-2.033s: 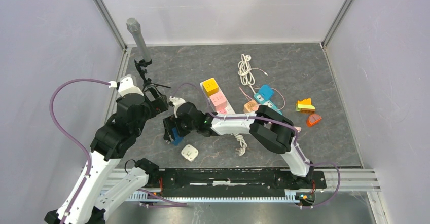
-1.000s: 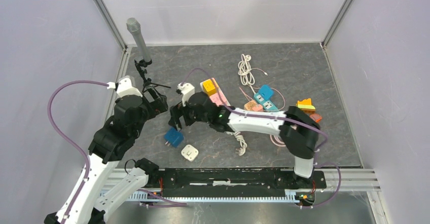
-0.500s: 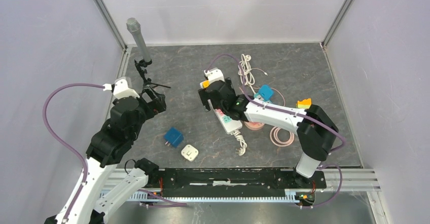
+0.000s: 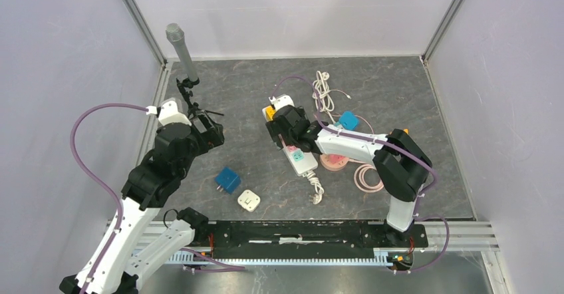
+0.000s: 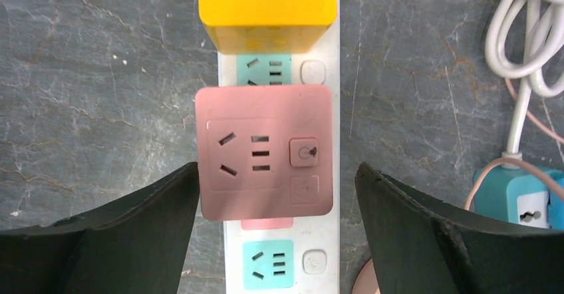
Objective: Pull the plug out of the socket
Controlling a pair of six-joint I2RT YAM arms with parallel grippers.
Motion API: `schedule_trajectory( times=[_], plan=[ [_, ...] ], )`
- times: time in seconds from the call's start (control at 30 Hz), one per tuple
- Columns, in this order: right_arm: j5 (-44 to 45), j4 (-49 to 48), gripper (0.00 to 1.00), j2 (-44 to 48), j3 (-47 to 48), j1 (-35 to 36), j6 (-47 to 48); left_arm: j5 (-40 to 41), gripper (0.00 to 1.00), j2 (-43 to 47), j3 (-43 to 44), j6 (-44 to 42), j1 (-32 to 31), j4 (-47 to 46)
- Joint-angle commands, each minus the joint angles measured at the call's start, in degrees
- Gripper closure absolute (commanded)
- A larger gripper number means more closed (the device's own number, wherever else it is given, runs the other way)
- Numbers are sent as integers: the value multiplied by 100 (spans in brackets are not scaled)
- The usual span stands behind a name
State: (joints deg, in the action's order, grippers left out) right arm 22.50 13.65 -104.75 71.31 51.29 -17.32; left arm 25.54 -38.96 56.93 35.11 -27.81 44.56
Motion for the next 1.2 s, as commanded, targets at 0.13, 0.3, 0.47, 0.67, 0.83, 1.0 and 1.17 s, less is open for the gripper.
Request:
schedule_trajectory(
  times=[0.13,0.3,0.47,0.67,0.83,1.0,1.17],
  plan=[
    [56,-893,18,7,47,-13,463,-231,0,-73,-293,170,13,-502],
    [123,-977,47,287,-373,-13,432,-447,0,-216,-488,407,13,-746],
    [-133,-1163,50,920,-1078,-11,528,-904,0,-530,-831,775,13,-1343],
    [-686,-1533,47,1588,-1846,-13,644,-1757,1,-1190,-1195,1047,13,-2484],
    [-694,-1716,33,1811,-2217,-13,467,-2469,6,-1924,-1416,1276,11,-3493],
    [-555,-1561,18,1641,-2017,-13,393,-3028,9,-2784,-1339,1319,13,-4138],
    [-561,-1477,17,1676,-1927,-9,541,-3327,8,-3569,-1089,1313,5,-4310]
  ],
)
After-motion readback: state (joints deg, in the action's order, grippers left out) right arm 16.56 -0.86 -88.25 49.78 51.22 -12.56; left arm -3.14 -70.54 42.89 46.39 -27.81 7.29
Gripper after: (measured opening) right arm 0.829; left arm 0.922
